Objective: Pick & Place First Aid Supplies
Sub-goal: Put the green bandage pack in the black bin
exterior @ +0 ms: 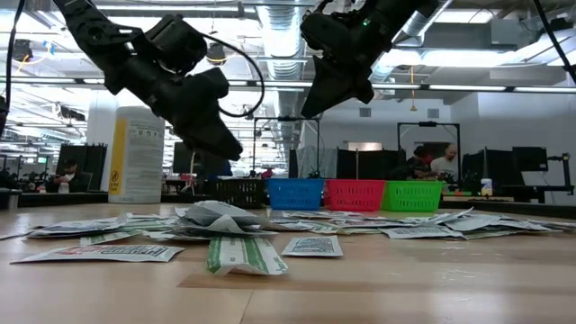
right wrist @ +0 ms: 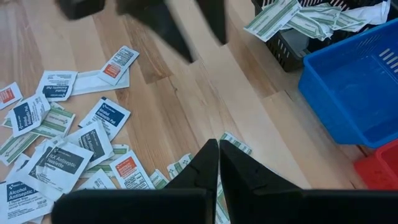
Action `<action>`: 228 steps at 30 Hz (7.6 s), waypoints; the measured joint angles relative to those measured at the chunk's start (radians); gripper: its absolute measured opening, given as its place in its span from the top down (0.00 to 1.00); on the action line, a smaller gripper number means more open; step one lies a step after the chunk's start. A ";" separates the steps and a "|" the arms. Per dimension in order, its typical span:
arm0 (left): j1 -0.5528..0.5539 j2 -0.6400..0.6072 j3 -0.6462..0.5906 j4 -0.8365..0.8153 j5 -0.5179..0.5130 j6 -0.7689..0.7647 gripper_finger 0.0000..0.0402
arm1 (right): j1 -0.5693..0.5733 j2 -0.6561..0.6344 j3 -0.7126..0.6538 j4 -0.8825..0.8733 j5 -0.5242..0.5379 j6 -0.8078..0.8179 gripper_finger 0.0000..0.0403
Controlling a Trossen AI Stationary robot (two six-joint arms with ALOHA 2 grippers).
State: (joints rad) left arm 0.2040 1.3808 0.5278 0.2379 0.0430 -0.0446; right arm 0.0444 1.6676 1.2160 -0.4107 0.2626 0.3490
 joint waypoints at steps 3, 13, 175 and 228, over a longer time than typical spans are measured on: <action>-0.029 0.000 0.000 -0.017 -0.109 0.064 0.53 | 0.000 0.000 0.000 0.000 0.000 0.000 0.98; 0.004 0.099 0.000 -0.031 -0.096 0.067 0.57 | 0.000 0.000 0.000 0.003 0.000 0.000 0.98; -0.231 -0.286 0.000 -0.056 -0.164 -0.675 0.58 | 0.140 0.205 0.040 -0.029 0.072 -0.216 1.00; -0.226 -0.286 0.000 -0.102 0.036 -0.910 0.61 | 0.168 0.202 0.236 0.034 0.287 -0.479 1.00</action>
State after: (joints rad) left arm -0.0216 1.0950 0.5278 0.1356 0.0785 -0.9548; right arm 0.2127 1.8694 1.4521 -0.3768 0.5497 -0.1303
